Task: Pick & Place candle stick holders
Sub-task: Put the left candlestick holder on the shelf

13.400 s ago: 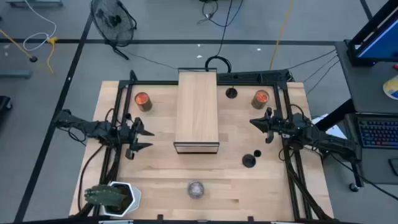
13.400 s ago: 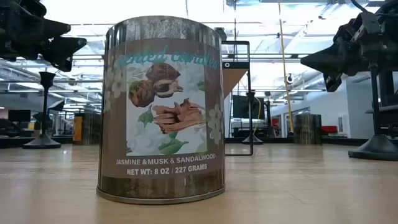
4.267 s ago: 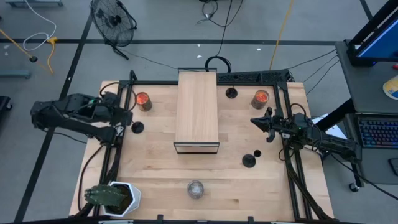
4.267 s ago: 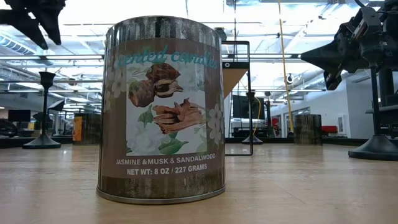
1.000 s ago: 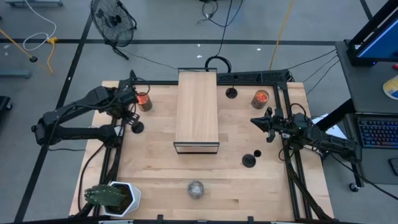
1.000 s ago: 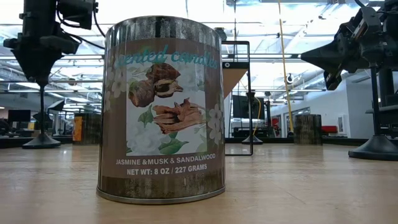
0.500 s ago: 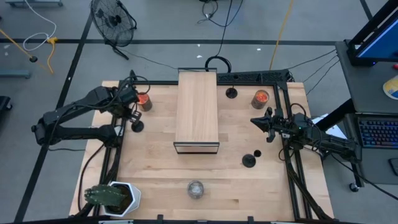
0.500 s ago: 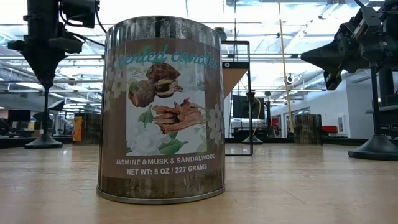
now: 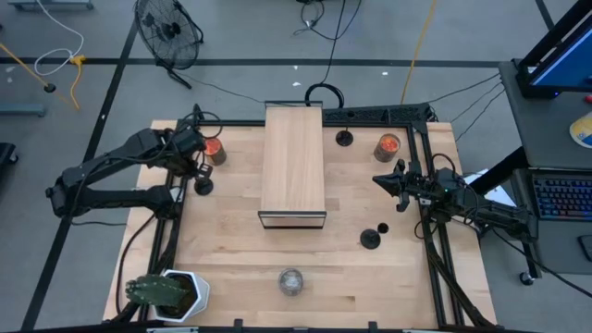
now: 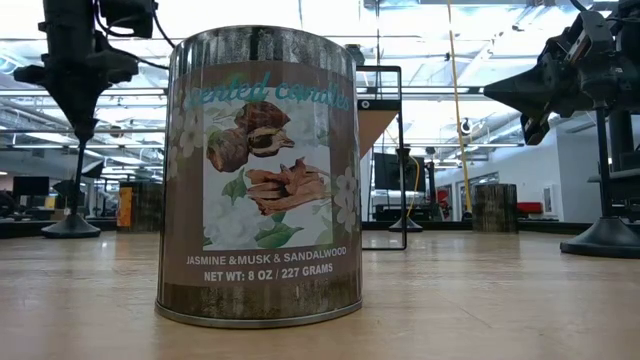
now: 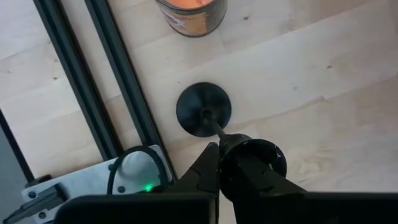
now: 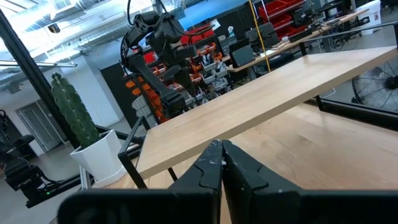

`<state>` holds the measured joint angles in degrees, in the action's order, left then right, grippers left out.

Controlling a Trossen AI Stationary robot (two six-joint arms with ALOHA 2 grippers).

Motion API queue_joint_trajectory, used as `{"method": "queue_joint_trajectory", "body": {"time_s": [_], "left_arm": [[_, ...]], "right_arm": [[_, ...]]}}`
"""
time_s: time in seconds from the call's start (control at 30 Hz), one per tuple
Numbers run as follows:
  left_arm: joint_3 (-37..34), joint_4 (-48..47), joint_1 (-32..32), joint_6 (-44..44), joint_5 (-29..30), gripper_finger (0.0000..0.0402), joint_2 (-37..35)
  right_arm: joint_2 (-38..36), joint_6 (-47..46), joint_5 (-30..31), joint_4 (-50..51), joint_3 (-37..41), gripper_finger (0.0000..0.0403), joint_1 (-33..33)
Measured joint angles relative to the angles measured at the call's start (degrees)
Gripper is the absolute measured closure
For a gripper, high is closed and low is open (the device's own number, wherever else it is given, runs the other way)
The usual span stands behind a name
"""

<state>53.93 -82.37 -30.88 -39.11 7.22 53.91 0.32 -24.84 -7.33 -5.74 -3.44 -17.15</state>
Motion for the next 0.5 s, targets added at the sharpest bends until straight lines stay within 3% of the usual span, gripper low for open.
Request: {"method": "queue_joint_trajectory", "body": {"time_s": [0.27, 0.5], "left_arm": [[0.5, -0.7, 0.0, -0.1, -4.6, 0.0392, -0.1], [5.5, -0.9, 0.0, -0.4, -7.3, 0.0394, -0.1]], "right_arm": [[0.0, 0.0, -0.2, 0.0, 0.0, 0.0403, 0.0], [0.0, 0.0, -0.2, 0.0, 0.0, 0.0403, 0.0]]}}
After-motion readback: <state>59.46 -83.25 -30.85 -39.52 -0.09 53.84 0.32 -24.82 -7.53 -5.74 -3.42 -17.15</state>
